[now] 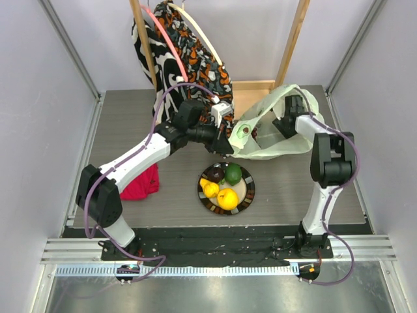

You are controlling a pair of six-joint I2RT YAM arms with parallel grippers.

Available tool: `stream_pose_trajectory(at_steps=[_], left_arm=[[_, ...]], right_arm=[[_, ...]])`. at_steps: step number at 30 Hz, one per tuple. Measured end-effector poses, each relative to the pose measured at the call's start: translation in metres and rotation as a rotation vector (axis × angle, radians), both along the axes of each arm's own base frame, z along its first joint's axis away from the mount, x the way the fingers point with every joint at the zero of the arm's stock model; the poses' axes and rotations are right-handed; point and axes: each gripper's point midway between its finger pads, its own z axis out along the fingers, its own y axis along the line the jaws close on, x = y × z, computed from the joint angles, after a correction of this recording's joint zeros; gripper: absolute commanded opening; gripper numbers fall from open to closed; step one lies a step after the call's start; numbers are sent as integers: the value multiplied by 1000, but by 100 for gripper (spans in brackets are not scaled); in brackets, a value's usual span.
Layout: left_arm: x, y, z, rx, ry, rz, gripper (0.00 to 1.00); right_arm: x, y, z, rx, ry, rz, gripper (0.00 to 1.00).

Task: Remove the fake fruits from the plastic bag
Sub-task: Take out the fake fruit from the plastic bag.

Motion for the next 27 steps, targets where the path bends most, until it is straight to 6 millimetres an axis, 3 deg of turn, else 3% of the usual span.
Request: stream_pose_trajectory(at_steps=[3,7,10,12,14,17,22,27], left_arm=[[3,-2,0,0,2,4,0],[10,-8,0,-4,18,12,0],[15,-12,0,-10,30,22,0],[18,-15,1,-16,40,30,0],[22,-19,4,-29,43,38,0],[27,-25,13,-55,45,50,0],[34,-32,38,-117,34,67,0],[39,-38,64,-182,11,73,0]], right_arm=[[-24,26,28,143,-20,65,30],[-56,62,109,330,-156,171,29],[-87,90,181,464,-288,271,29],[-106,103,209,526,-335,318,29],[-125,114,219,581,-341,350,29],[-147,119,202,622,-286,342,29],[-188,115,114,638,-30,247,29],[-228,105,63,602,150,188,28]])
